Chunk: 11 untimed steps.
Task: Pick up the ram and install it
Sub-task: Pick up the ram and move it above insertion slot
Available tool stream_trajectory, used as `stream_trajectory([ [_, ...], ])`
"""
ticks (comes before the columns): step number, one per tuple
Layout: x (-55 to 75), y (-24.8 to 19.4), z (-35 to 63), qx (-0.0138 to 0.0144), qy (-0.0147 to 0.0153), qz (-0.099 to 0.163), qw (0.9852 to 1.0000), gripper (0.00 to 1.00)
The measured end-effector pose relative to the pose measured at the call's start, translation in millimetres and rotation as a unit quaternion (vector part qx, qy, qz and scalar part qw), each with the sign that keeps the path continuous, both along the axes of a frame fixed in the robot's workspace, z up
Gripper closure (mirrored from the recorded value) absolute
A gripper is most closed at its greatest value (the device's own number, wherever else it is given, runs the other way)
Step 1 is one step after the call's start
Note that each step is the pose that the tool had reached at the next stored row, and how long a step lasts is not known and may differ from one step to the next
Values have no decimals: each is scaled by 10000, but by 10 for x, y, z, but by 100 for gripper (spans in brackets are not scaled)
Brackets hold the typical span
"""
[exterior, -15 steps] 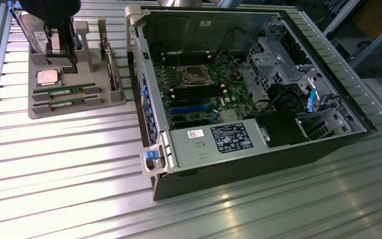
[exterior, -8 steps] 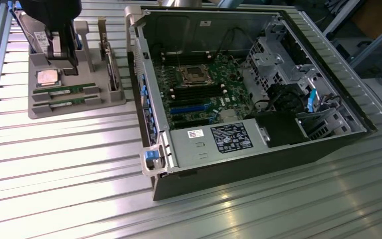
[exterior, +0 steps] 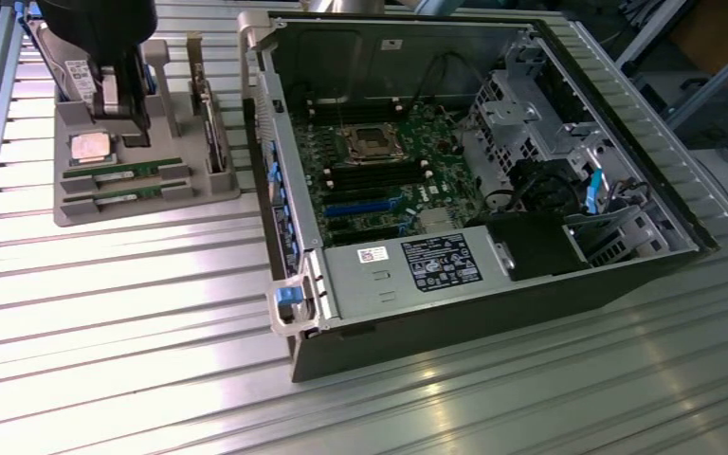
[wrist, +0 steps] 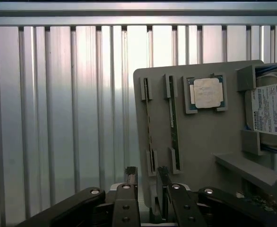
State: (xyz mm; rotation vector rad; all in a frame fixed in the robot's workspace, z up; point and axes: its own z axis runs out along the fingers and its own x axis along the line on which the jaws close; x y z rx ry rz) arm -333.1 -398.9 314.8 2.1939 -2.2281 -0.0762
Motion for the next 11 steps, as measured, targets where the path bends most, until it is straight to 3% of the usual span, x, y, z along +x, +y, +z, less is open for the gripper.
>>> stream_trajectory([
  [11,0,0,-72,0,0,0,10000,70],
])
